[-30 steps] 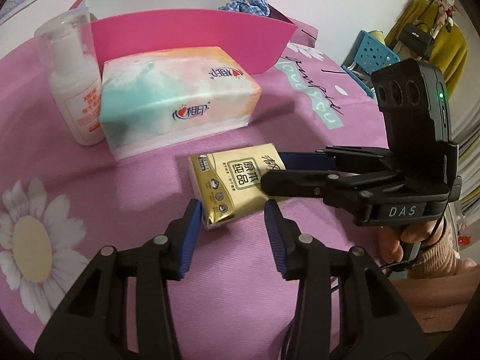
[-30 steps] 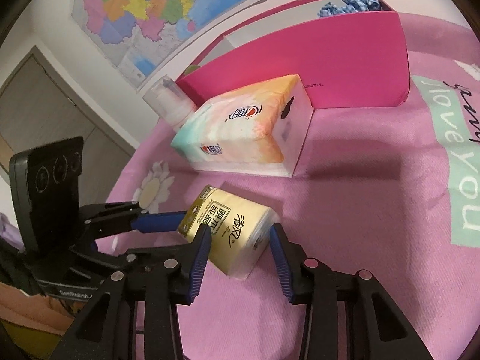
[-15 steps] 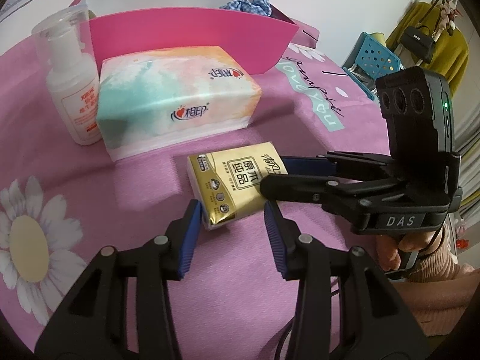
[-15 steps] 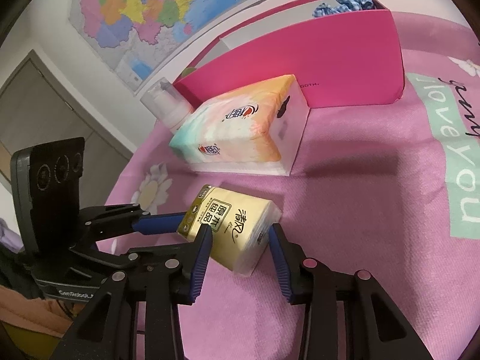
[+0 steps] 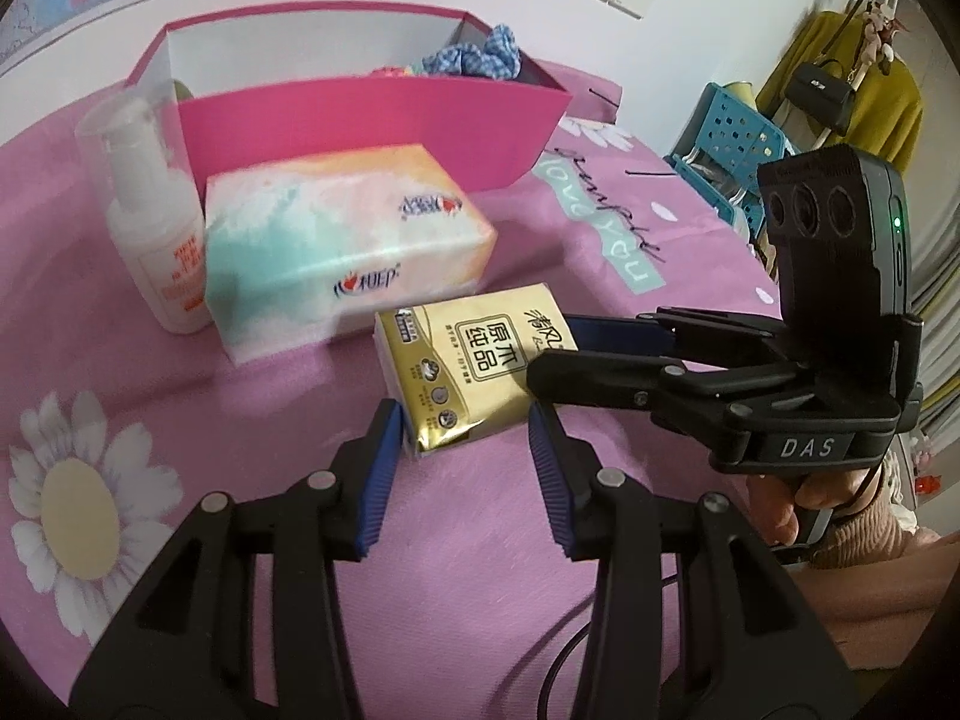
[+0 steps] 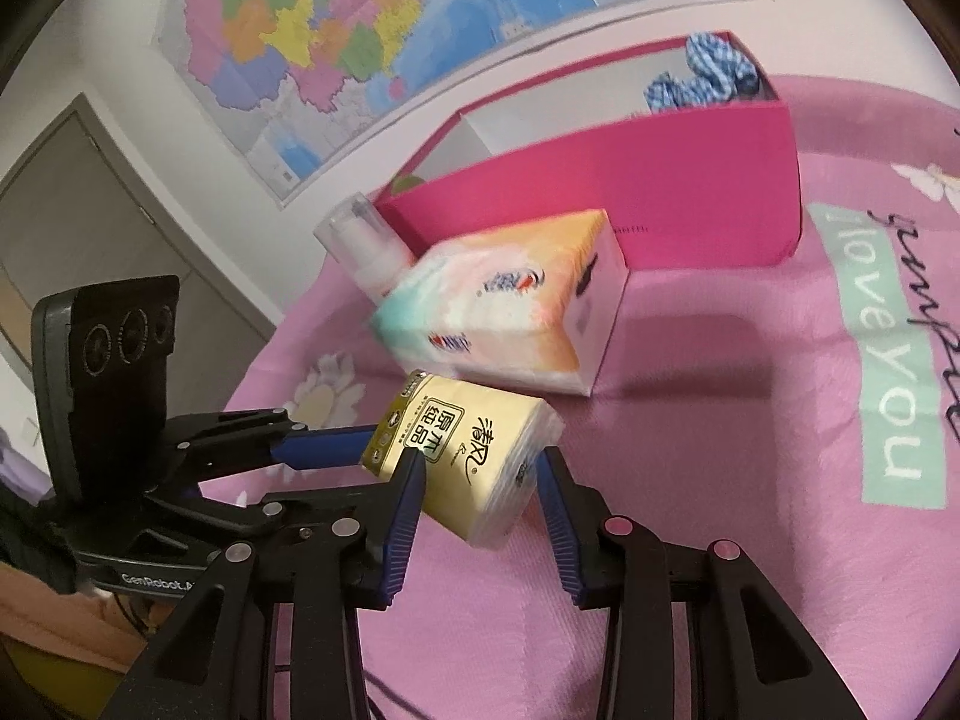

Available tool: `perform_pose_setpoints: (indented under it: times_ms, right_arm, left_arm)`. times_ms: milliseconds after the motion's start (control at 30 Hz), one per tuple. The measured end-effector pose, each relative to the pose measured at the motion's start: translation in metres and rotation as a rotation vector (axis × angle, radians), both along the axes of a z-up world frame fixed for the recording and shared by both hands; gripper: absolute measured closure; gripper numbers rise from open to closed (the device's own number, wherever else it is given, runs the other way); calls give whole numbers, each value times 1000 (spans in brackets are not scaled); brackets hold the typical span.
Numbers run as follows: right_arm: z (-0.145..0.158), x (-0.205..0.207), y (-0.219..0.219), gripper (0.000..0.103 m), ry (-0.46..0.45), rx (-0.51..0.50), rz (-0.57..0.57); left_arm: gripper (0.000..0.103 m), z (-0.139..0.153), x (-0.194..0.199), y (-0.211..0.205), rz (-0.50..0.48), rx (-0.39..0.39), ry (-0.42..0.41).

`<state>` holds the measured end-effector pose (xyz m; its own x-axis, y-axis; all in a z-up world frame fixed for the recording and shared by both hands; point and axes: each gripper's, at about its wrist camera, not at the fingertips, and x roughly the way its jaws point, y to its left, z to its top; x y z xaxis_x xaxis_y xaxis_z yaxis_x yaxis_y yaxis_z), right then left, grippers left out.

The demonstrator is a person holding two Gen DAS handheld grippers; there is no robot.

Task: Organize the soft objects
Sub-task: 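Lift the gold tissue pack with the right gripper toward the box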

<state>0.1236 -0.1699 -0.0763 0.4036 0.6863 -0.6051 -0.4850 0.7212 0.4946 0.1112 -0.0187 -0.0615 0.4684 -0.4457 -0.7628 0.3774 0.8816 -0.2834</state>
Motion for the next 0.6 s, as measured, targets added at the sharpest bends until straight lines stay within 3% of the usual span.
perform_pose_setpoints:
  times_ms: [600]
  right_arm:
    - [26,1,-6,64,-73,36,0]
  left_arm:
    - [58,28,-3,5,10,1,-82]
